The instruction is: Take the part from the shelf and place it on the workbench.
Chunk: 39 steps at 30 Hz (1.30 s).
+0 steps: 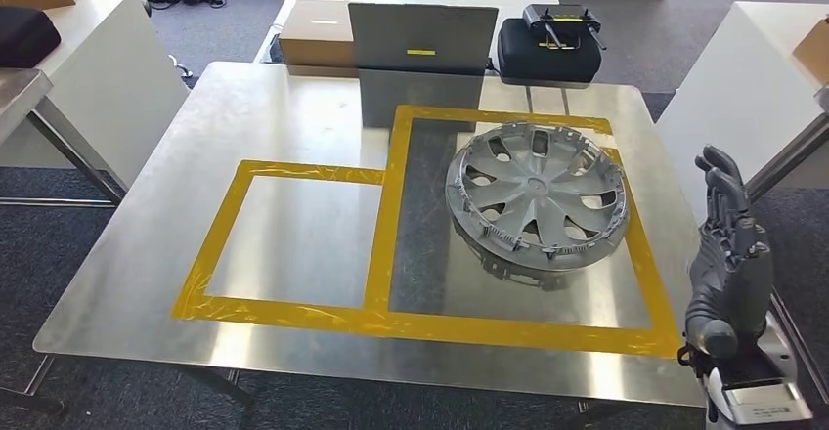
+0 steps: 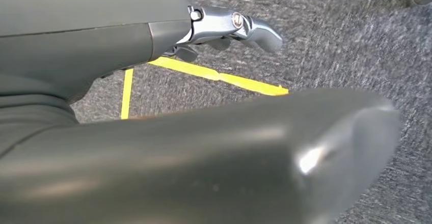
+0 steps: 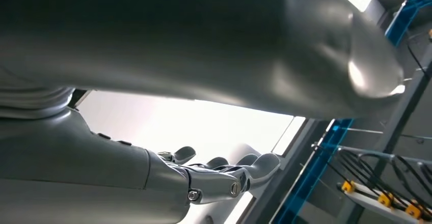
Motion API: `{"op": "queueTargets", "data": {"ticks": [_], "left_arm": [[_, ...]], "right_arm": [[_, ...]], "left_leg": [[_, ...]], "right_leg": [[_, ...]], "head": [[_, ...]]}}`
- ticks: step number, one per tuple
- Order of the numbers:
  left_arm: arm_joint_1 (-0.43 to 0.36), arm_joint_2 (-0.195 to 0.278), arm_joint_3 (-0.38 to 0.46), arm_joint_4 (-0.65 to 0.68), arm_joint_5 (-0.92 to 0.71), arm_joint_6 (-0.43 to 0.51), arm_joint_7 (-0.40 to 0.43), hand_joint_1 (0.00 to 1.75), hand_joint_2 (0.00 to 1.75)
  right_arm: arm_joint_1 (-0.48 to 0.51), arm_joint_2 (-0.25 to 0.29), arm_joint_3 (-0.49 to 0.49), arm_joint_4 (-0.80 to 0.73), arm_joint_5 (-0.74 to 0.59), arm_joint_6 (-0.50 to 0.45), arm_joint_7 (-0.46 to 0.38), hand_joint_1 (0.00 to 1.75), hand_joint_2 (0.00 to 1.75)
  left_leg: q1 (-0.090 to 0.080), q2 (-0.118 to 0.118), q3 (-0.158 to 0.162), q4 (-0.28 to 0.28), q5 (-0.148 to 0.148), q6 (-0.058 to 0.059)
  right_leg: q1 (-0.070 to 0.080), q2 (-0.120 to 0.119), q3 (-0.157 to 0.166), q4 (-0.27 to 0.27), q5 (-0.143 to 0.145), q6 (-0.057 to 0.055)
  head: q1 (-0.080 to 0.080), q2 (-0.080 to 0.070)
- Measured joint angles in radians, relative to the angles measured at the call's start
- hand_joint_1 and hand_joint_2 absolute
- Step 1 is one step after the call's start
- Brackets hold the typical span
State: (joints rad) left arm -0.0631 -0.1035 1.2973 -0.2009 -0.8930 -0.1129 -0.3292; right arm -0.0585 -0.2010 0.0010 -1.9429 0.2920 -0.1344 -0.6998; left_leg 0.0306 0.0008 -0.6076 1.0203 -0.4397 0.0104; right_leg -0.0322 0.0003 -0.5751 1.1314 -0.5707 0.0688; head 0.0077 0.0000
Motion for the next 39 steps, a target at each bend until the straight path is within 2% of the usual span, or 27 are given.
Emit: {"op": "queueTargets", "data": {"ticks": [2,6,7,8,10,11,12,13,14,16,17,18,19,21,22,23,24,26,27,28,29,31,33,35,37,38,39], "left_arm": [[-0.001,0.002,0.001,-0.002,0.0,0.001,0.001,0.0,0.0],[-0.003,0.002,0.001,-0.002,0.0,0.001,0.001,0.0,0.0],[-0.003,0.002,0.001,-0.002,0.0,0.001,0.001,0.0,0.0],[-0.003,0.002,0.001,-0.002,0.0,0.001,0.002,0.0,0.0],[-0.004,0.002,0.002,-0.002,0.0,0.001,0.003,0.0,0.0],[-0.004,0.002,0.002,-0.002,0.0,0.001,0.003,0.0,0.0],[-0.004,0.002,0.002,-0.002,0.0,0.002,0.003,0.0,0.0],[-0.004,0.002,0.002,-0.002,0.0,0.002,0.004,0.0,0.0],[-0.004,0.002,0.002,-0.002,0.0,0.002,0.004,0.0,0.0],[-0.007,0.003,0.002,-0.003,0.001,0.004,0.004,0.0,0.0],[-0.009,0.004,0.002,-0.003,0.001,0.005,0.004,0.0,0.0],[-0.01,0.005,0.002,-0.003,0.001,0.006,0.004,0.0,0.0],[-0.011,0.005,0.002,-0.003,0.001,0.006,0.004,0.0,0.0],[-0.01,0.004,0.002,-0.003,0.001,0.008,0.004,0.0,0.0],[-0.01,0.004,0.002,-0.003,0.001,0.008,0.004,0.0,0.0],[-0.011,0.004,0.002,-0.003,0.001,0.009,0.004,0.0,0.0],[-0.011,0.003,0.002,-0.003,0.001,0.009,0.004,0.0,0.0],[-0.01,0.004,0.002,-0.003,0.0,0.009,0.004,0.0,0.0],[-0.01,0.004,0.002,-0.003,0.0,0.009,0.004,0.0,0.0],[-0.009,0.004,0.002,-0.003,0.0,0.009,0.004,0.0,0.0],[-0.009,0.003,0.002,-0.002,0.0,0.009,0.004,0.0,0.0],[-0.01,0.003,0.002,-0.002,0.0,0.009,0.004,0.0,0.0],[-0.01,0.002,0.002,-0.003,-0.001,0.009,0.003,0.0,0.0],[-0.01,0.002,0.002,-0.002,-0.001,0.008,0.003,0.0,0.0],[-0.009,0.004,0.002,-0.002,-0.002,0.007,0.003,0.0,0.0],[-0.008,0.004,0.002,-0.002,-0.002,0.006,0.004,0.0,0.0],[-0.008,0.004,0.002,-0.002,-0.002,0.006,0.004,0.0,0.0]], "right_arm": [[0.01,0.001,-0.001,-0.016,0.001,-0.004,0.001,0.0,0.0],[0.023,0.006,-0.002,-0.036,0.001,-0.008,0.001,0.0,0.0],[0.025,0.007,-0.002,-0.038,0.001,-0.008,0.001,0.0,0.0],[0.026,0.008,-0.002,-0.04,0.001,-0.009,0.001,0.0,0.0],[0.029,0.01,-0.002,-0.041,0.0,-0.009,0.002,0.0,0.0],[0.032,0.011,-0.001,-0.041,0.0,-0.009,0.002,0.0,0.0],[0.034,0.012,-0.001,-0.041,-0.002,-0.009,0.002,0.0,0.0],[0.036,0.012,-0.001,-0.041,-0.005,-0.009,0.002,0.0,0.0],[0.037,0.012,-0.001,-0.041,-0.008,-0.009,0.002,0.0,0.0],[0.038,0.012,-0.001,-0.041,-0.014,-0.009,0.002,0.0,0.0],[0.038,0.012,0.0,-0.041,-0.017,-0.009,0.002,0.0,0.0],[0.037,0.012,0.0,-0.041,-0.02,-0.009,0.002,0.0,0.0],[0.037,0.012,0.001,-0.041,-0.022,-0.009,0.002,0.0,0.0],[0.036,0.012,0.002,-0.041,-0.026,-0.009,0.002,0.0,0.0],[0.036,0.012,0.002,-0.041,-0.029,-0.009,0.002,0.0,0.0],[0.036,0.012,0.002,-0.041,-0.033,-0.008,0.002,0.0,0.0],[0.036,0.011,0.002,-0.041,-0.038,-0.008,0.002,0.0,0.0],[0.037,0.011,0.002,-0.04,-0.046,-0.006,0.002,0.0,0.0],[0.037,0.01,0.002,-0.039,-0.05,-0.005,0.002,0.0,0.0],[0.038,0.01,0.002,-0.039,-0.053,-0.005,0.002,0.0,0.0],[0.038,0.01,0.002,-0.039,-0.056,-0.005,0.002,0.0,0.0],[0.038,0.008,0.002,-0.039,-0.062,-0.003,0.002,0.0,0.0],[0.043,0.007,0.001,-0.039,-0.075,0.006,0.002,0.0,0.0],[0.052,0.006,0.0,-0.039,-0.093,0.024,0.002,0.0,0.0],[0.064,0.006,-0.002,-0.039,-0.109,0.043,0.003,0.0,0.0],[0.071,0.007,-0.003,-0.039,-0.117,0.055,0.002,0.0,0.0],[0.078,0.009,-0.004,-0.039,-0.125,0.067,0.002,0.0,0.0]], "left_leg": [[0.003,-0.003,-0.006,0.008,0.003,-0.019],[0.003,-0.006,-0.014,0.009,0.015,-0.051],[0.004,-0.006,-0.021,0.021,-0.001,-0.055],[0.005,-0.005,-0.034,0.055,-0.033,-0.056],[0.001,-0.004,-0.076,0.178,-0.127,-0.055],[-0.001,-0.004,-0.093,0.241,-0.163,-0.054],[-0.004,-0.004,-0.096,0.28,-0.179,-0.051],[-0.008,-0.004,-0.081,0.282,-0.176,-0.045],[-0.012,-0.004,-0.045,0.244,-0.158,-0.037],[-0.022,-0.003,0.056,0.105,-0.124,-0.018],[-0.027,-0.003,0.093,0.049,-0.113,-0.012],[-0.032,-0.002,0.113,0.014,-0.111,-0.007],[-0.036,-0.001,0.116,0.001,-0.111,-0.004],[-0.036,0.0,0.107,-0.007,-0.096,0.008],[-0.034,0.002,0.1,-0.011,-0.085,0.016],[-0.032,0.004,0.091,-0.014,-0.073,0.022],[-0.03,0.005,0.079,-0.016,-0.062,0.027],[-0.03,0.006,0.053,-0.014,-0.043,0.03],[-0.03,0.007,0.04,-0.012,-0.033,0.03],[-0.03,0.007,0.028,-0.01,-0.025,0.029],[-0.03,0.008,0.016,-0.007,-0.017,0.027],[-0.031,0.008,-0.003,0.0,-0.004,0.021],[-0.032,0.007,-0.011,0.004,0.007,0.011],[-0.032,0.006,-0.012,0.002,0.02,-0.002],[-0.031,0.005,-0.018,0.005,0.022,-0.014],[-0.03,0.004,-0.027,0.021,0.0,-0.019],[-0.029,0.003,-0.041,0.057,-0.038,-0.025]], "right_leg": [[-0.002,0.003,0.053,-0.095,0.039,-0.001],[0.003,0.007,0.038,-0.099,0.047,-0.045],[0.003,0.006,0.031,-0.1,0.054,-0.055],[0.004,0.005,0.022,-0.102,0.063,-0.063],[0.009,0.004,0.001,-0.101,0.079,-0.074],[0.013,0.003,-0.01,-0.1,0.088,-0.077],[0.018,0.003,-0.022,-0.1,0.096,-0.079],[0.022,0.002,-0.033,-0.099,0.104,-0.079],[0.026,0.002,-0.043,-0.099,0.112,-0.079],[0.032,0.002,-0.057,-0.098,0.126,-0.076],[0.033,0.002,-0.06,-0.099,0.133,-0.072],[0.033,0.002,-0.06,-0.1,0.139,-0.067],[0.031,0.001,-0.06,-0.102,0.145,-0.061],[0.028,0.001,-0.061,-0.104,0.154,-0.048],[0.028,0.002,-0.067,-0.096,0.142,-0.043],[0.027,0.003,-0.078,-0.071,0.114,-0.038],[0.025,0.004,-0.095,-0.025,0.069,-0.033],[0.023,0.003,-0.13,0.099,-0.02,-0.025],[0.022,0.003,-0.137,0.147,-0.04,-0.022],[0.022,0.003,-0.126,0.162,-0.037,-0.021],[0.021,0.003,-0.097,0.14,-0.017,-0.021],[0.022,0.002,0.008,0.002,0.021,-0.026],[0.027,0.002,0.079,-0.107,0.029,-0.039],[0.033,0.003,0.084,-0.125,0.032,-0.054],[0.029,0.002,0.073,-0.131,0.047,-0.068],[0.026,0.001,0.064,-0.134,0.058,-0.075],[0.024,0.0,0.053,-0.136,0.069,-0.079]], "head": [[0.003,0.0],[-0.001,0.0],[-0.004,0.0],[-0.007,0.0],[-0.014,0.0],[-0.016,0.0],[-0.018,0.0],[-0.018,0.0],[-0.019,0.0],[-0.019,0.0],[-0.018,0.0],[-0.018,0.0],[-0.018,0.0],[-0.02,0.0],[-0.018,0.0],[-0.017,0.0],[-0.014,0.0],[-0.009,0.0],[-0.008,0.0],[-0.007,0.0],[-0.007,0.0],[-0.005,0.0],[-0.005,0.0],[-0.005,0.0],[-0.004,0.0],[-0.005,0.0],[-0.007,0.0]]}}
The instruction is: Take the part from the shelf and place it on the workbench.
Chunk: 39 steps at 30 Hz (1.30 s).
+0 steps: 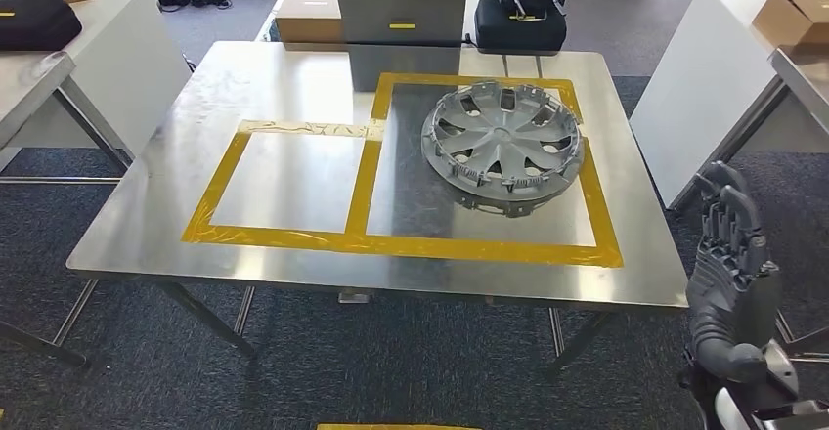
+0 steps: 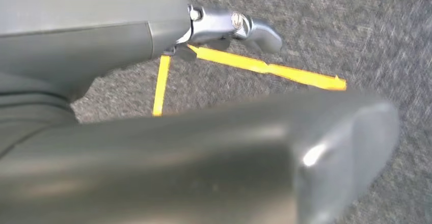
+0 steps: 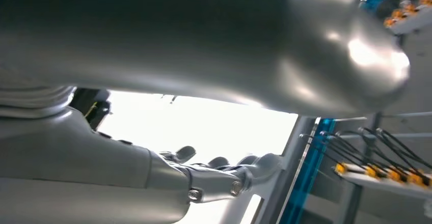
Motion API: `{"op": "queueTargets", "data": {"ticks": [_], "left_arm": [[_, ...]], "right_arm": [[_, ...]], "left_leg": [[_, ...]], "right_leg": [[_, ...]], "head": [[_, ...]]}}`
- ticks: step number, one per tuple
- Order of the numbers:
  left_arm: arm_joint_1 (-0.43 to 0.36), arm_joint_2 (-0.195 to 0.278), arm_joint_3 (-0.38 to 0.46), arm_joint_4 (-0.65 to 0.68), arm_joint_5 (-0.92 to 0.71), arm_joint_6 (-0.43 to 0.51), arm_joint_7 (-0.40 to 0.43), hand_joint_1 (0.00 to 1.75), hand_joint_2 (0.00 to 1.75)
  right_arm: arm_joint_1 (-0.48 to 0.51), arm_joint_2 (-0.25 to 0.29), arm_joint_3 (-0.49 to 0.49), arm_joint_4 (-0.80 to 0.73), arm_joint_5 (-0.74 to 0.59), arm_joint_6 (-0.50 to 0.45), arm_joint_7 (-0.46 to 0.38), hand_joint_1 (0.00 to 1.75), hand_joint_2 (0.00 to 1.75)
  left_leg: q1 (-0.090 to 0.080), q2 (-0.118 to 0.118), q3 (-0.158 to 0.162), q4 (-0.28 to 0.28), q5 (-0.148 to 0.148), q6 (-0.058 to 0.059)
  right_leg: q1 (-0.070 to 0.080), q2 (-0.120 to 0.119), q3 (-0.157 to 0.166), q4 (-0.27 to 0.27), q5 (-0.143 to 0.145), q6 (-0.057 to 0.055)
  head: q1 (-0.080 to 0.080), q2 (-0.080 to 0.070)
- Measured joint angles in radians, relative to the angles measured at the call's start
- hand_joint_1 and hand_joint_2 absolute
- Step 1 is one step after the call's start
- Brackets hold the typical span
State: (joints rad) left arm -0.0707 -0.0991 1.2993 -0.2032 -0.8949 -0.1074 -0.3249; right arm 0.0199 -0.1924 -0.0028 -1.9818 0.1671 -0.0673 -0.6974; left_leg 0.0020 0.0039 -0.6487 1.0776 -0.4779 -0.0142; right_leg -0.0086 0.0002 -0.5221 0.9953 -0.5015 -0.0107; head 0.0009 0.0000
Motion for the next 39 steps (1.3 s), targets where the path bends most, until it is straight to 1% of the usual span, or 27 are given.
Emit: {"op": "queueTargets", "data": {"ticks": [2,3,4,5,7,9,10,11,13,14,15,18,19,20,21,23,25,26,28,29,30,33,34,35,36,37,39], "left_arm": [[0.0,0.0,0.0,0.0,0.0,-0.001,0.001,0.0,0.0],[0.0,0.001,0.0,0.0,0.0,0.0,0.002,0.0,0.0],[0.0,0.001,0.0,0.0,0.0,0.0,0.003,0.0,0.0],[0.0,0.001,0.001,0.0,0.0,0.0,0.004,0.0,0.0],[0.0,0.002,0.002,0.0,0.0,0.0,0.005,0.0,0.0],[-0.002,0.002,0.002,0.0,-0.002,0.0,0.003,0.0,0.0],[-0.002,0.002,0.003,0.0,-0.004,0.0,0.003,0.0,0.0],[-0.001,0.002,0.004,0.0,-0.006,0.0,0.002,0.0,0.0],[0.0,0.001,0.007,0.0,-0.009,0.0,0.002,0.0,0.0],[-0.001,0.001,0.008,0.0,-0.01,0.0,0.001,0.0,0.0],[-0.001,0.001,0.008,0.0,-0.012,0.0,0.001,0.0,0.0],[0.0,0.001,0.009,0.0,-0.013,0.0,-0.001,0.0,0.0],[0.0,0.001,0.009,0.0,-0.013,0.0,-0.001,0.0,0.0],[0.001,0.001,0.009,0.0,-0.014,0.0,-0.001,0.0,0.0],[0.001,0.001,0.01,0.0,-0.014,0.0,-0.001,0.0,0.0],[0.0,0.0,0.011,0.0,-0.014,0.0,-0.001,0.0,0.0],[-0.001,-0.001,0.012,0.0,-0.014,0.0,-0.001,0.0,0.0],[-0.001,-0.002,0.014,0.0,-0.015,0.0,-0.001,0.0,0.0],[0.0,-0.002,0.016,0.0,-0.016,0.0,0.001,0.0,0.0],[0.0,-0.002,0.016,0.0,-0.017,0.0,0.003,0.0,0.0],[0.001,-0.002,0.017,0.0,-0.017,0.0,0.006,0.0,0.0],[0.002,-0.001,0.017,0.0,-0.018,0.0,0.01,0.0,0.0],[0.002,0.0,0.017,0.0,-0.019,0.0,0.01,0.0,0.0],[0.003,0.001,0.017,0.0,-0.022,-0.001,0.009,0.0,0.0],[0.003,0.002,0.017,0.0,-0.026,-0.003,0.007,0.0,0.0],[0.003,0.003,0.017,0.0,-0.03,-0.005,0.004,0.0,0.0],[0.001,0.004,0.017,-0.001,-0.035,-0.008,0.0,0.0,0.0]], "right_arm": [[0.023,0.008,-0.005,0.0,-0.016,0.029,0.0,0.0,0.0],[0.038,0.014,-0.01,0.0,-0.023,0.044,0.0,0.0,0.0],[0.052,0.02,-0.017,0.0,-0.029,0.058,0.0,0.0,0.0],[0.064,0.026,-0.024,0.0,-0.036,0.071,0.0,0.0,0.0],[0.083,0.038,-0.038,0.001,-0.056,0.101,0.0,0.0,0.0],[0.1,0.051,-0.056,0.004,-0.081,0.137,0.0,0.0,0.0],[0.107,0.058,-0.065,0.006,-0.092,0.153,0.0,0.0,0.0],[0.113,0.063,-0.072,0.008,-0.098,0.162,0.0,0.0,0.0],[0.123,0.071,-0.084,0.013,-0.105,0.174,0.001,0.0,0.0],[0.129,0.075,-0.091,0.018,-0.109,0.181,0.005,0.0,0.0],[0.135,0.082,-0.099,0.024,-0.113,0.19,0.01,0.0,0.0],[0.154,0.109,-0.128,0.064,-0.118,0.222,0.033,0.0,0.0],[0.161,0.12,-0.137,0.084,-0.116,0.232,0.037,0.0,0.0],[0.168,0.131,-0.146,0.104,-0.114,0.24,0.039,0.0,0.0],[0.173,0.14,-0.153,0.122,-0.11,0.246,0.039,0.0,0.0],[0.175,0.154,-0.164,0.146,-0.103,0.251,0.048,0.0,0.0],[0.176,0.168,-0.179,0.168,-0.091,0.25,0.071,0.0,0.0],[0.178,0.177,-0.191,0.187,-0.082,0.252,0.084,0.0,0.0],[0.183,0.201,-0.225,0.243,-0.057,0.261,0.103,0.0,0.0],[0.184,0.215,-0.249,0.282,-0.038,0.267,0.107,0.0,0.0],[0.185,0.229,-0.274,0.322,-0.017,0.272,0.109,0.0,0.0],[0.18,0.264,-0.366,0.477,0.068,0.277,0.096,0.0,0.0],[0.174,0.27,-0.399,0.541,0.101,0.273,0.086,0.0,0.0],[0.164,0.273,-0.434,0.612,0.138,0.265,0.072,0.0,0.0],[0.15,0.274,-0.469,0.689,0.174,0.252,0.057,0.0,0.0],[0.133,0.274,-0.505,0.77,0.21,0.236,0.042,0.0,0.0],[0.102,0.27,-0.572,0.924,0.269,0.2,0.016,0.0,0.0]], "left_leg": [[0.003,-0.001,-0.031,0.116,-0.097,-0.009],[0.004,-0.001,-0.04,0.17,-0.124,-0.012],[0.004,-0.001,-0.036,0.201,-0.129,-0.014],[0.005,-0.001,-0.017,0.199,-0.114,-0.015],[0.007,-0.001,0.069,0.101,-0.069,-0.013],[0.005,-0.005,0.154,-0.023,-0.065,-0.003],[0.003,-0.007,0.175,-0.058,-0.072,0.005],[0.0,-0.009,0.178,-0.069,-0.075,0.014],[-0.001,-0.008,0.165,-0.069,-0.063,0.032],[-0.001,-0.005,0.157,-0.07,-0.054,0.041],[0.0,-0.003,0.146,-0.071,-0.044,0.049],[-0.002,0.002,0.104,-0.07,-0.012,0.06],[-0.004,0.003,0.09,-0.069,-0.001,0.061],[-0.006,0.003,0.076,-0.067,0.009,0.061],[-0.008,0.003,0.063,-0.064,0.018,0.061],[-0.011,0.003,0.043,-0.059,0.034,0.058],[-0.012,0.004,0.033,-0.057,0.049,0.05],[-0.01,0.004,0.032,-0.058,0.056,0.043],[-0.006,0.004,0.031,-0.061,0.07,0.03],[-0.005,0.002,0.027,-0.056,0.064,0.024],[-0.005,0.0,0.019,-0.036,0.038,0.019],[0.0,-0.003,-0.023,0.124,-0.105,0.004],[0.003,-0.003,-0.03,0.177,-0.127,-0.001],[0.004,-0.003,-0.025,0.207,-0.124,-0.005],[0.006,-0.003,-0.006,0.205,-0.1,-0.007],[0.008,-0.003,0.032,0.168,-0.069,-0.009],[0.01,-0.007,0.133,0.03,-0.055,-0.01]], "right_leg": [[0.001,0.0,-0.025,0.001,0.019,-0.004],[0.001,-0.001,-0.038,0.002,0.028,-0.003],[0.001,-0.002,-0.051,0.004,0.037,-0.002],[0.001,-0.003,-0.066,0.007,0.046,0.0],[0.0,-0.003,-0.09,0.014,0.061,0.007],[0.001,-0.003,-0.102,0.018,0.074,0.017],[0.001,-0.003,-0.103,0.02,0.08,0.024],[0.002,-0.003,-0.102,0.019,0.086,0.03],[0.0,-0.001,-0.104,0.018,0.094,0.043],[-0.002,-0.001,-0.111,0.029,0.079,0.049],[-0.003,0.0,-0.124,0.056,0.047,0.054],[-0.004,0.0,-0.176,0.23,-0.091,0.063],[-0.004,0.0,-0.18,0.278,-0.108,0.063],[-0.004,0.0,-0.169,0.295,-0.102,0.061],[-0.002,0.0,-0.139,0.276,-0.079,0.057],[0.005,-0.001,-0.037,0.15,-0.04,0.041],[0.014,-0.002,0.045,0.026,-0.043,0.026],[0.019,-0.003,0.061,-0.003,-0.049,0.02],[0.02,-0.004,0.058,-0.017,-0.036,0.008],[0.018,-0.006,0.052,-0.021,-0.025,0.002],[0.015,-0.007,0.043,-0.026,-0.013,-0.004],[0.01,-0.01,0.002,-0.027,0.022,-0.008],[0.009,-0.011,-0.013,-0.025,0.032,-0.006],[0.007,-0.012,-0.028,-0.022,0.042,-0.003],[0.005,-0.013,-0.044,-0.018,0.051,0.0],[0.003,-0.013,-0.059,-0.012,0.059,0.005],[0.001,-0.013,-0.083,0.004,0.071,0.016]], "head": [[-0.005,0.0],[-0.006,0.0],[-0.007,0.0],[-0.008,0.0],[-0.009,0.0],[-0.009,0.0],[-0.009,0.0],[-0.009,0.0],[-0.008,0.0],[-0.006,0.0],[-0.003,0.0],[0.003,0.0],[0.004,0.0],[0.005,0.0],[0.005,0.0],[0.005,0.0],[0.005,0.0],[0.005,0.0],[0.006,0.0],[0.006,0.0],[0.005,0.0],[-0.001,0.0],[-0.002,0.0],[-0.002,0.0],[-0.003,0.0],[-0.004,0.0],[-0.005,0.0]]}}
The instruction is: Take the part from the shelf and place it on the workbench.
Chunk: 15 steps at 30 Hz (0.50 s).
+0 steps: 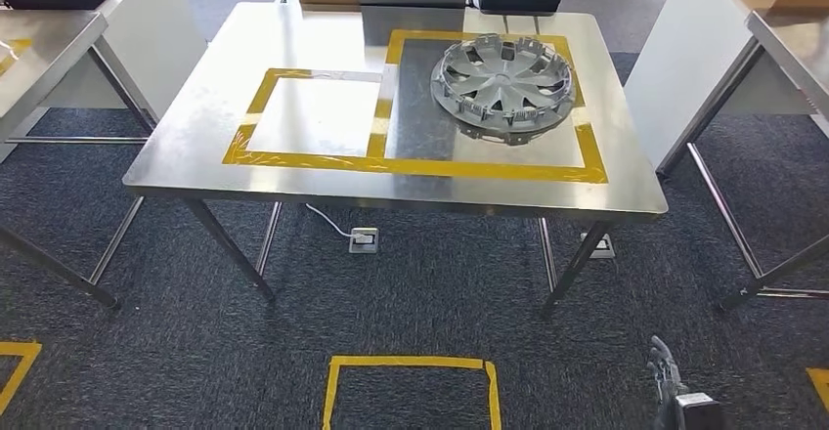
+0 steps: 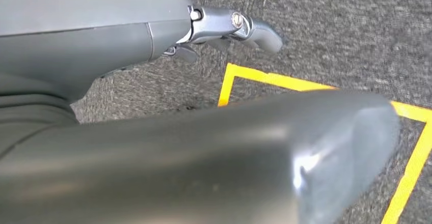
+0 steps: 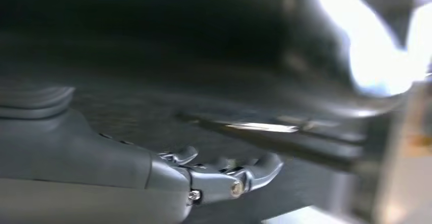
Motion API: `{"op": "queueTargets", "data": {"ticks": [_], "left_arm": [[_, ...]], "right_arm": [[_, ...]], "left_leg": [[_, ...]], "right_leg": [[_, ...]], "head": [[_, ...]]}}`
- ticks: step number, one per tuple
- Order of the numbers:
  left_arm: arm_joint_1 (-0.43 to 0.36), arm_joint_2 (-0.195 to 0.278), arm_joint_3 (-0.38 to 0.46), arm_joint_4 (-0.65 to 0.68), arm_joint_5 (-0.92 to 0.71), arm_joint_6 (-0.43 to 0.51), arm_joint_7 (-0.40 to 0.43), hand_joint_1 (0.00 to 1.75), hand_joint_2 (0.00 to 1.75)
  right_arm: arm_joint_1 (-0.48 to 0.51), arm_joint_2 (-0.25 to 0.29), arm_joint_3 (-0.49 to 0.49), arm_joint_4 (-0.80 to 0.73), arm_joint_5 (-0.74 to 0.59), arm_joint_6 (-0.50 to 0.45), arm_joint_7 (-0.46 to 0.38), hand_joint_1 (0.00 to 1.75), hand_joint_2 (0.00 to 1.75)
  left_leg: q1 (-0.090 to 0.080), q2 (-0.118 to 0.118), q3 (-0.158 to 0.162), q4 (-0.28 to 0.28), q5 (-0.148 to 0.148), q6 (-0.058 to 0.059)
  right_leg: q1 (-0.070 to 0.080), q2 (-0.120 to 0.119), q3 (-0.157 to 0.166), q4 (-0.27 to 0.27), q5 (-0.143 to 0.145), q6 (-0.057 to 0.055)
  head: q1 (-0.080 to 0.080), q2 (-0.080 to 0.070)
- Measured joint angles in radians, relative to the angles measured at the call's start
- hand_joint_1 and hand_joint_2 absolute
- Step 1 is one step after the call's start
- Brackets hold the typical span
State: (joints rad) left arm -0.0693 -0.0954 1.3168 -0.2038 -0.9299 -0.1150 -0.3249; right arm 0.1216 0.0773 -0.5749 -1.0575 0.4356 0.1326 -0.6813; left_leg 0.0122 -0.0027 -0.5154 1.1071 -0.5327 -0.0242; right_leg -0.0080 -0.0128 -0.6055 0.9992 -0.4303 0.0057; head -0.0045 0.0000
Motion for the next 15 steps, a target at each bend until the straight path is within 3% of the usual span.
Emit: {"op": "queueTargets", "data": {"ticks": [2,5,6,7,9,10,11,12,13,15], "left_arm": [[-0.001,0.0,0.0,0.0,-0.001,-0.001,-0.002,0.0,0.0],[0.0,0.001,0.0,0.0,-0.002,-0.002,-0.003,0.0,0.0],[-0.001,0.002,0.0,-0.001,-0.002,-0.002,-0.004,0.0,0.0],[-0.001,0.002,0.0,-0.001,-0.004,-0.002,-0.004,0.0,0.0],[0.0,0.003,0.0,-0.002,-0.008,-0.003,-0.005,0.0,0.0],[0.001,0.004,0.0,-0.002,-0.011,-0.003,-0.006,0.0,0.0],[0.002,0.004,0.0,-0.002,-0.013,-0.003,-0.007,0.0,0.0],[0.002,0.004,0.0,-0.002,-0.015,-0.003,-0.008,0.0,0.0],[0.002,0.005,0.0,-0.002,-0.016,-0.003,-0.009,0.0,0.0],[0.002,0.004,0.0,-0.001,-0.016,-0.003,-0.011,0.0,0.0]], "right_arm": [[-0.023,-0.006,-0.051,0.126,0.039,-0.033,-0.011,0.0,0.0],[-0.05,-0.017,-0.105,0.289,0.079,-0.077,-0.013,0.0,0.0],[-0.056,-0.023,-0.12,0.343,0.092,-0.091,-0.013,0.0,0.0],[-0.062,-0.029,-0.133,0.393,0.102,-0.103,-0.013,0.0,0.0],[-0.074,-0.041,-0.155,0.483,0.118,-0.119,-0.009,0.0,0.0],[-0.08,-0.046,-0.164,0.522,0.124,-0.125,-0.004,0.0,0.0],[-0.086,-0.051,-0.171,0.558,0.132,-0.129,0.005,0.0,0.0],[-0.09,-0.055,-0.177,0.591,0.14,-0.132,0.016,0.0,0.0],[-0.094,-0.058,-0.181,0.619,0.149,-0.134,0.03,0.0,0.0],[-0.104,-0.064,-0.189,0.664,0.169,-0.136,0.06,0.0,0.0]], "left_leg": [[-0.003,-0.005,0.052,-0.091,-0.023,0.011],[-0.006,-0.002,0.037,-0.098,-0.012,0.041],[-0.005,0.001,0.027,-0.099,-0.002,0.05],[-0.003,0.003,0.014,-0.1,0.009,0.056],[-0.005,0.005,-0.014,-0.099,0.03,0.062],[-0.006,0.006,-0.028,-0.098,0.041,0.063],[-0.007,0.007,-0.042,-0.096,0.051,0.062],[-0.008,0.007,-0.054,-0.094,0.061,0.062],[-0.009,0.008,-0.066,-0.092,0.069,0.06],[-0.01,0.008,-0.084,-0.086,0.084,0.054]], "right_leg": [[0.001,0.001,-0.011,0.011,0.011,0.013],[-0.002,0.004,-0.019,0.014,0.021,0.031],[-0.004,0.005,-0.028,0.031,-0.001,0.037],[-0.006,0.006,-0.042,0.067,-0.041,0.042],[-0.006,0.006,-0.076,0.188,-0.147,0.048],[-0.006,0.007,-0.086,0.248,-0.179,0.05],[-0.006,0.007,-0.084,0.284,-0.186,0.05],[-0.006,0.007,-0.065,0.287,-0.172,0.048],[-0.006,0.007,-0.029,0.254,-0.145,0.044],[-0.001,0.007,0.079,0.111,-0.113,0.032]], "head": [[0.0,0.0],[0.0,0.0],[0.002,0.0],[0.004,0.0],[0.009,0.0],[0.01,0.0],[0.01,0.0],[0.011,0.0],[0.011,0.0],[0.013,0.0]]}}
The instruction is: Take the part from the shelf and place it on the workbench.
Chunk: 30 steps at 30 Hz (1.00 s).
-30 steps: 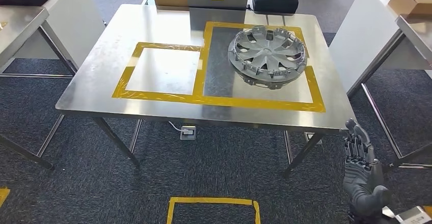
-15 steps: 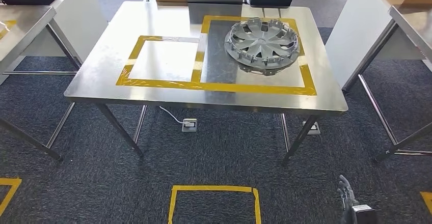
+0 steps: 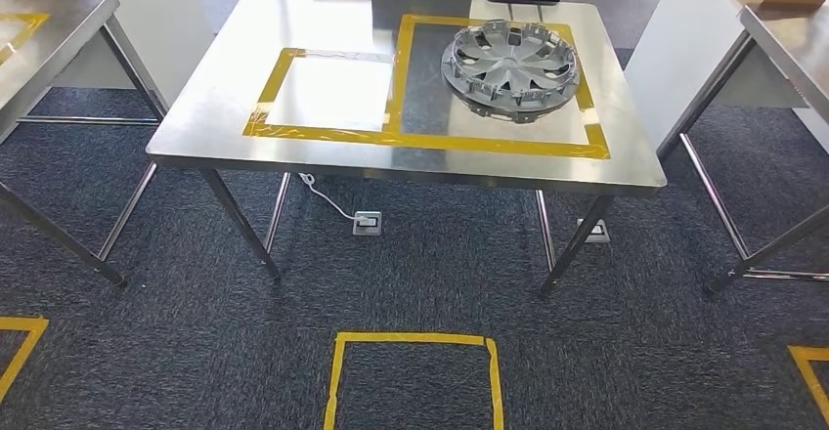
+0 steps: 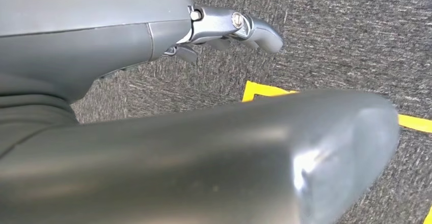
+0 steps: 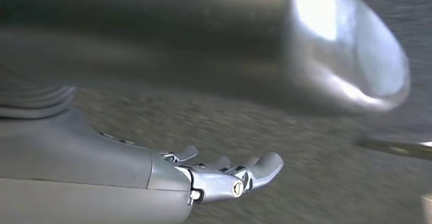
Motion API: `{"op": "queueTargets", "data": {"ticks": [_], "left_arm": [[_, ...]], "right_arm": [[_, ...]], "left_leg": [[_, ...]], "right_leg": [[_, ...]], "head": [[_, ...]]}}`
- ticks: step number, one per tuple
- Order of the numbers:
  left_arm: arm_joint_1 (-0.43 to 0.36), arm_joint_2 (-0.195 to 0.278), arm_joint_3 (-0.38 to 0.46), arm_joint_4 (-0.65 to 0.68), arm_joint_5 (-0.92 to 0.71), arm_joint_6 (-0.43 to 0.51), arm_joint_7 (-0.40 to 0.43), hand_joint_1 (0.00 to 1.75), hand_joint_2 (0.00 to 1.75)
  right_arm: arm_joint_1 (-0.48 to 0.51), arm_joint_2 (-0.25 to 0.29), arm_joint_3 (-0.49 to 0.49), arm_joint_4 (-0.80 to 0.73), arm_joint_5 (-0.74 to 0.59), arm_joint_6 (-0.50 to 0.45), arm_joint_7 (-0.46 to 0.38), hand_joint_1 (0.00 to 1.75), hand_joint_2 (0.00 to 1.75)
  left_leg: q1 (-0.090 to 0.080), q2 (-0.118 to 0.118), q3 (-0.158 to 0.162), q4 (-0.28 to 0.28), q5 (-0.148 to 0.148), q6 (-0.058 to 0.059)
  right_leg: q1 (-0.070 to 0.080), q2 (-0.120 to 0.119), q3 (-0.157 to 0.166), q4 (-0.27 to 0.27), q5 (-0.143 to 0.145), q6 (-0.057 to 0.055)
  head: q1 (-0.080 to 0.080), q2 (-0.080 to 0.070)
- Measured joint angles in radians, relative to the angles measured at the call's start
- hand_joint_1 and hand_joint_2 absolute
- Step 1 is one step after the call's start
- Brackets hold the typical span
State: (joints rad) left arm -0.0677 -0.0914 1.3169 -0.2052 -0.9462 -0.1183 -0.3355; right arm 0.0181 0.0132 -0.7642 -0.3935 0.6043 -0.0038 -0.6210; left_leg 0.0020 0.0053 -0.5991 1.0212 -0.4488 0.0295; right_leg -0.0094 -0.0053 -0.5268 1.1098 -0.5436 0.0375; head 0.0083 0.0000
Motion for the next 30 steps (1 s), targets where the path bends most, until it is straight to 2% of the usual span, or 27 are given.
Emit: {"op": "queueTargets", "data": {"ticks": [1,2,3,5,6,7,9,10,11,12,13,14,15,16,17,18,20,21,22,23,24,25,26,27,28,29,30], "left_arm": [[0.0,0.0,0.0,0.0,0.0,0.0,-0.001,0.0,0.0],[-0.001,-0.001,0.0,0.0,0.0,0.0,-0.001,0.0,0.0],[-0.001,-0.001,0.0,0.0,0.0,0.0,-0.002,0.0,0.0],[0.0,0.0,0.0,0.0,0.0,0.0,-0.003,0.0,0.0],[0.002,0.0,0.0,0.0,-0.001,0.0,-0.004,0.0,0.0],[0.003,0.0,0.001,0.001,-0.001,-0.001,-0.005,0.0,0.0],[0.004,0.0,0.001,0.001,-0.002,-0.002,-0.008,0.0,0.0],[0.004,0.0,0.001,0.002,-0.002,-0.002,-0.009,0.0,0.0],[0.005,0.001,0.002,0.002,-0.002,-0.003,-0.01,0.0,0.0],[0.005,0.001,0.003,0.002,-0.003,-0.003,-0.01,0.0,0.0],[0.005,0.002,0.003,0.002,-0.005,-0.004,-0.01,0.0,0.0],[0.005,0.002,0.004,0.002,-0.007,-0.004,-0.01,0.0,0.0],[0.003,0.002,0.004,0.002,-0.009,-0.004,-0.01,0.0,0.0],[0.001,0.002,0.004,0.002,-0.012,-0.004,-0.01,0.0,0.0],[0.0,0.002,0.004,0.002,-0.015,-0.004,-0.01,0.0,0.0],[-0.001,0.003,0.004,0.002,-0.017,-0.004,-0.01,0.0,0.0],[-0.001,0.002,0.005,0.002,-0.019,-0.006,-0.011,0.0,0.0],[-0.002,0.002,0.005,0.002,-0.019,-0.006,-0.012,0.0,0.0],[-0.002,0.002,0.005,0.002,-0.02,-0.007,-0.012,0.0,0.0],[-0.002,0.002,0.005,0.002,-0.02,-0.008,-0.013,0.0,0.0],[-0.002,0.002,0.005,0.002,-0.02,-0.008,-0.013,0.0,0.0],[-0.002,0.003,0.005,0.002,-0.021,-0.009,-0.013,0.0,0.0],[-0.001,0.003,0.005,0.002,-0.023,-0.009,-0.013,0.0,0.0],[-0.001,0.003,0.005,0.002,-0.026,-0.01,-0.013,0.0,0.0],[-0.001,0.003,0.005,0.002,-0.03,-0.01,-0.012,0.0,0.0],[-0.001,0.003,0.005,0.002,-0.033,-0.01,-0.011,0.0,0.0],[-0.002,0.002,0.005,0.002,-0.036,-0.01,-0.01,0.0,0.0]], "right_arm": [[-0.005,-0.002,-0.003,0.019,0.009,0.0,0.014,0.0,0.0],[-0.01,-0.004,-0.005,0.036,0.017,0.0,0.028,0.0,0.0],[-0.014,-0.006,-0.006,0.051,0.025,0.0,0.041,0.0,0.0],[-0.017,-0.008,-0.007,0.077,0.038,0.002,0.069,0.0,0.0],[-0.019,-0.009,-0.007,0.088,0.043,0.002,0.083,0.0,0.0],[-0.02,-0.009,-0.007,0.098,0.049,0.002,0.097,0.0,0.0],[-0.022,-0.009,-0.007,0.114,0.058,0.002,0.123,0.0,0.0],[-0.022,-0.008,-0.007,0.121,0.062,0.002,0.133,0.0,0.0],[-0.022,-0.008,-0.007,0.127,0.065,0.002,0.144,0.0,0.0],[-0.022,-0.008,-0.007,0.133,0.07,0.003,0.155,0.0,0.0],[-0.023,-0.008,-0.007,0.138,0.073,0.004,0.164,0.0,0.0],[-0.024,-0.008,-0.007,0.142,0.076,0.006,0.174,0.0,0.0],[-0.025,-0.008,-0.007,0.146,0.079,0.007,0.182,0.0,0.0],[-0.027,-0.008,-0.007,0.148,0.081,0.007,0.19,0.0,0.0],[-0.029,-0.008,-0.007,0.15,0.082,0.008,0.197,0.0,0.0],[-0.032,-0.008,-0.007,0.152,0.084,0.008,0.204,0.0,0.0],[-0.035,-0.008,-0.007,0.156,0.087,0.009,0.217,0.0,0.0],[-0.035,-0.008,-0.008,0.158,0.089,0.011,0.225,0.0,0.0],[-0.034,-0.007,-0.008,0.16,0.091,0.013,0.23,0.0,0.0],[-0.034,-0.007,-0.009,0.162,0.094,0.017,0.236,0.0,0.0],[-0.034,-0.006,-0.009,0.163,0.096,0.021,0.242,0.0,0.0],[-0.035,-0.006,-0.01,0.165,0.098,0.026,0.249,0.0,0.0],[-0.036,-0.006,-0.01,0.166,0.099,0.032,0.259,0.0,0.0],[-0.036,-0.006,-0.01,0.167,0.101,0.038,0.271,0.0,0.0],[-0.036,-0.006,-0.011,0.168,0.103,0.045,0.284,0.0,0.0],[-0.036,-0.005,-0.011,0.169,0.105,0.052,0.298,0.0,0.0],[-0.038,-0.005,-0.011,0.17,0.107,0.06,0.314,0.0,0.0]], "left_leg": [[-0.001,0.001,-0.005,0.001,0.007,-0.005],[-0.001,0.001,-0.008,0.001,0.014,-0.012],[0.0,0.002,-0.009,0.0,0.022,-0.018],[0.002,0.001,-0.012,-0.001,0.029,-0.032],[0.003,0.0,-0.018,0.012,0.012,-0.037],[0.003,-0.002,-0.029,0.042,-0.023,-0.043],[0.005,-0.003,-0.061,0.156,-0.124,-0.05],[0.005,-0.003,-0.074,0.218,-0.158,-0.054],[0.005,-0.003,-0.076,0.262,-0.169,-0.056],[0.006,-0.003,-0.063,0.274,-0.156,-0.057],[0.006,-0.003,-0.032,0.25,-0.128,-0.057],[0.007,-0.003,0.016,0.192,-0.101,-0.057],[0.007,-0.003,0.071,0.115,-0.092,-0.055],[0.006,-0.004,0.116,0.048,-0.094,-0.049],[0.004,-0.005,0.145,0.001,-0.103,-0.043],[0.002,-0.006,0.154,-0.022,-0.113,-0.036],[0.0,-0.004,0.142,-0.024,-0.103,-0.018],[0.001,-0.002,0.133,-0.023,-0.094,-0.008],[0.002,0.0,0.121,-0.024,-0.083,0.0],[0.004,0.002,0.107,-0.024,-0.072,0.005],[0.003,0.002,0.091,-0.023,-0.06,0.008],[0.002,0.003,0.075,-0.022,-0.048,0.009],[0.001,0.003,0.06,-0.02,-0.037,0.009],[0.001,0.003,0.045,-0.018,-0.026,0.008],[0.001,0.003,0.031,-0.015,-0.016,0.006],[0.0,0.003,0.018,-0.013,-0.008,0.004],[0.0,0.003,0.007,-0.01,0.0,0.002]], "right_leg": [[0.003,0.0,0.041,-0.063,0.001,-0.006],[0.007,0.001,0.067,-0.107,-0.004,-0.013],[0.011,0.001,0.074,-0.125,-0.008,-0.018],[0.01,-0.001,0.063,-0.128,0.007,-0.032],[0.008,-0.002,0.054,-0.13,0.017,-0.04],[0.005,-0.003,0.043,-0.133,0.028,-0.047],[0.005,-0.005,0.017,-0.133,0.05,-0.053],[0.005,-0.005,0.003,-0.132,0.06,-0.053],[0.005,-0.006,-0.012,-0.13,0.071,-0.052],[0.005,-0.007,-0.027,-0.128,0.081,-0.051],[0.004,-0.008,-0.042,-0.124,0.09,-0.048],[0.004,-0.008,-0.054,-0.119,0.098,-0.044],[0.005,-0.008,-0.065,-0.113,0.105,-0.04],[0.005,-0.008,-0.072,-0.108,0.111,-0.035],[0.007,-0.008,-0.075,-0.103,0.117,-0.03],[0.007,-0.007,-0.078,-0.101,0.124,-0.024],[0.005,-0.006,-0.082,-0.1,0.134,-0.011],[0.004,-0.004,-0.088,-0.09,0.123,-0.005],[0.002,-0.003,-0.099,-0.063,0.091,0.001],[0.001,-0.001,-0.115,-0.017,0.043,0.006],[0.001,-0.001,-0.133,0.046,-0.011,0.009],[0.0,0.0,-0.148,0.111,-0.053,0.012],[0.0,0.0,-0.154,0.159,-0.072,0.013],[0.0,0.0,-0.145,0.18,-0.068,0.012],[0.001,0.0,-0.119,0.164,-0.045,0.01],[0.001,0.0,-0.074,0.113,-0.016,0.005],[0.003,0.0,-0.019,0.037,-0.002,-0.001]], "head": [[0.0,0.0],[0.0,0.0],[0.0,0.0],[0.001,0.0],[-0.001,0.0],[-0.003,0.0],[-0.008,0.0],[-0.009,0.0],[-0.01,0.0],[-0.011,0.0],[-0.012,0.0],[-0.012,0.0],[-0.013,0.0],[-0.013,0.0],[-0.014,0.0],[-0.013,0.0],[-0.013,0.0],[-0.012,0.0],[-0.01,0.0],[-0.007,0.0],[-0.004,0.0],[-0.002,0.0],[-0.002,0.0],[-0.002,0.0],[-0.001,0.0],[-0.001,0.0],[-0.001,0.0]]}}
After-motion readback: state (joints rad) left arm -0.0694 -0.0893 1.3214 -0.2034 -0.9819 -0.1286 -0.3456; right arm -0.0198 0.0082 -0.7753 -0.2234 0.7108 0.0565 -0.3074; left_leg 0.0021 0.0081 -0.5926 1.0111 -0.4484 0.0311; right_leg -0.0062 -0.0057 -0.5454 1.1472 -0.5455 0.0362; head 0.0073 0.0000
